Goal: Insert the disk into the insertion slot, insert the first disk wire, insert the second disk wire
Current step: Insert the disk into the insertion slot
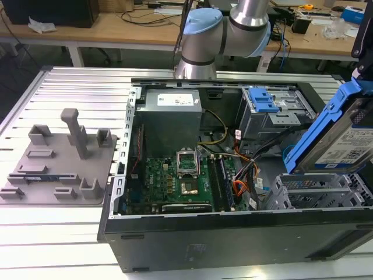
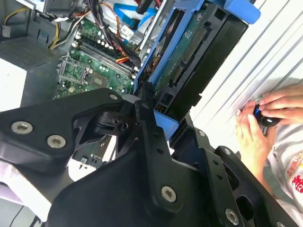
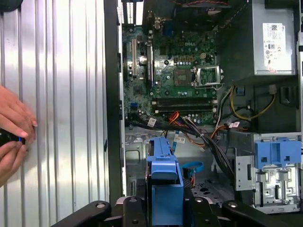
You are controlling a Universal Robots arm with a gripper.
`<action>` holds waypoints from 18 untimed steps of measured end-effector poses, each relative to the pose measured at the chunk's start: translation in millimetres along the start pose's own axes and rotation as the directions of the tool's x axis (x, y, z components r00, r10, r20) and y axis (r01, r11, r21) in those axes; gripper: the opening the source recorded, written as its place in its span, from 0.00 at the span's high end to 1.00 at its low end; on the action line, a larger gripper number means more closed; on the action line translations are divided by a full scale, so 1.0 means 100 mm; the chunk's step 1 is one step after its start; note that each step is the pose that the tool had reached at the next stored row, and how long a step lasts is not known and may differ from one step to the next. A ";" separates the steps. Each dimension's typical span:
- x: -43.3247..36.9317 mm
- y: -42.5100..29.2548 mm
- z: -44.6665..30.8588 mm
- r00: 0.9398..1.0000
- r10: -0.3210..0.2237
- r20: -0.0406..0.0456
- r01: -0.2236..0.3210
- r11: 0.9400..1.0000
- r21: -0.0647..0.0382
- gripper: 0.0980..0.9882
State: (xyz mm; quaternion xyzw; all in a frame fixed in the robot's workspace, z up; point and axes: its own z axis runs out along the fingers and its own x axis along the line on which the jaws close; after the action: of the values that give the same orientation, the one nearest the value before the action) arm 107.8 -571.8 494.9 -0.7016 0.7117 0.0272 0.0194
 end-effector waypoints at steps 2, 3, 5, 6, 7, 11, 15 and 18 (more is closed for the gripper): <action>0.000 0.001 0.001 1.000 -0.001 0.000 0.001 1.000 0.008 0.70; 0.000 0.000 0.001 1.000 -0.001 0.000 0.001 1.000 0.010 0.70; 0.000 0.000 0.001 1.000 -0.002 0.000 0.002 1.000 0.016 0.70; 0.000 0.001 0.001 1.000 -0.002 0.000 0.002 1.000 0.016 0.70; 0.000 0.001 0.000 1.000 -0.002 0.000 0.002 1.000 0.016 0.70; -0.017 -0.010 0.002 1.000 -0.002 -0.001 0.002 1.000 0.016 0.70; -0.047 -0.043 0.009 1.000 -0.002 -0.001 0.002 1.000 0.016 0.70; -0.105 -0.057 0.017 1.000 -0.002 -0.004 0.002 1.000 0.016 0.70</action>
State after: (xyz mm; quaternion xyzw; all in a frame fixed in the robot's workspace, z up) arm 113.6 -561.3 493.8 -0.7021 0.7114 0.0203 0.0236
